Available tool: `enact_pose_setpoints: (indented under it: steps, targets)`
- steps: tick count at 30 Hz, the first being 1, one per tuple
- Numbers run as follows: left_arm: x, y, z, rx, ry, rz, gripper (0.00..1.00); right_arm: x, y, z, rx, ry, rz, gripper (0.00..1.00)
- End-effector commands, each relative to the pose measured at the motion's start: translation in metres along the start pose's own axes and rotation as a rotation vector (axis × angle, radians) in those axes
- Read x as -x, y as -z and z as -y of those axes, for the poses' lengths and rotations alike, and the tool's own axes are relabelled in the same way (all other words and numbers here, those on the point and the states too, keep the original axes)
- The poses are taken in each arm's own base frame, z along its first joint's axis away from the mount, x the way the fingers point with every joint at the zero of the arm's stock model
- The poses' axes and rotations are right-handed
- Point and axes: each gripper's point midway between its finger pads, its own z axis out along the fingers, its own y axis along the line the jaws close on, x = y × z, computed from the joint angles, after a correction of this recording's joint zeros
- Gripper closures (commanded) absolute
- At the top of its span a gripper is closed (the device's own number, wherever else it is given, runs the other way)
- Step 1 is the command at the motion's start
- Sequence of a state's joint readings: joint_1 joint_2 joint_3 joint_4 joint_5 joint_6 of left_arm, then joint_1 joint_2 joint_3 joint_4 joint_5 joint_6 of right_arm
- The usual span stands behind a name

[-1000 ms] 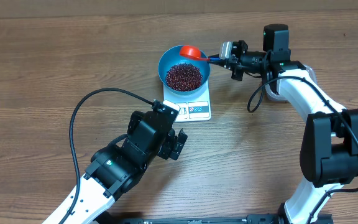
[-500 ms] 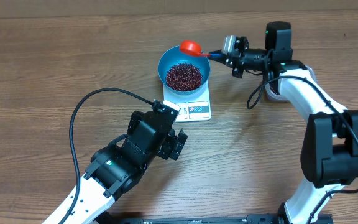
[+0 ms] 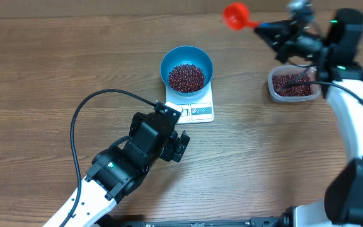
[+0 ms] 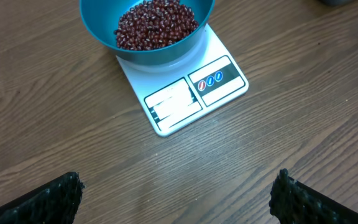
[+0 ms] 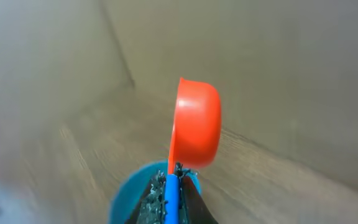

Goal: Scoop item into bowl and weigh 150g on scale
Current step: 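Carry the empty scoop right back over the bean tub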

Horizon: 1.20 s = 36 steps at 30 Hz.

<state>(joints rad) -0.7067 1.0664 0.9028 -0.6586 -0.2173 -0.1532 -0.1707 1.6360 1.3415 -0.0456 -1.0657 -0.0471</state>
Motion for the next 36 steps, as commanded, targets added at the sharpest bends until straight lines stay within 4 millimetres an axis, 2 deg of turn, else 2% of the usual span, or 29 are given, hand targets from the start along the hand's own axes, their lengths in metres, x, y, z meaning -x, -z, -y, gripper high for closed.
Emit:
enact_pose_setpoints:
  steps: [1, 5, 10, 17, 21, 23, 27, 30, 36]
  targets:
    - [-0.003, -0.003, 0.001, -0.004, -0.013, -0.011, 0.0, 0.019, 0.034, -0.002, 0.005, -0.291, 0.039, 0.96]
    - [-0.003, -0.003, 0.001, -0.003, -0.013, -0.011, 0.01, 0.019, 0.069, 0.012, -0.025, -0.391, 0.054, 0.96]
    - [-0.003, -0.003, 0.001, -0.003, -0.013, -0.011, 0.0, -0.006, 0.096, 0.033, -0.172, -0.536, 0.029, 0.96]
    - [-0.003, -0.003, 0.001, -0.003, -0.013, -0.011, 0.0, -0.043, 0.131, 0.058, -0.636, -0.56, -0.088, 0.96]
    - [-0.003, -0.003, 0.001, -0.003, -0.013, -0.011, 0.0, -0.056, 0.154, 0.06, -0.838, -0.51, -0.175, 0.96]
    - [-0.003, -0.003, 0.001, -0.003, -0.013, -0.011, 0.0, -0.065, 0.158, 0.058, -0.877, -0.48, -0.236, 0.96]
    - [-0.003, -0.003, 0.001, -0.003, -0.013, -0.011, 0.01, -0.099, 0.163, 0.052, -0.921, -0.438, -0.429, 0.96]
    - [-0.003, -0.003, 0.001, -0.003, -0.013, -0.011, 0.01, -0.116, 0.165, 0.055, -0.964, -0.423, -0.518, 0.96]
    - [-0.003, -0.003, 0.001, -0.003, -0.013, -0.011, 0.01, -0.138, 0.148, 0.069, -0.925, -0.37, -0.617, 0.96]
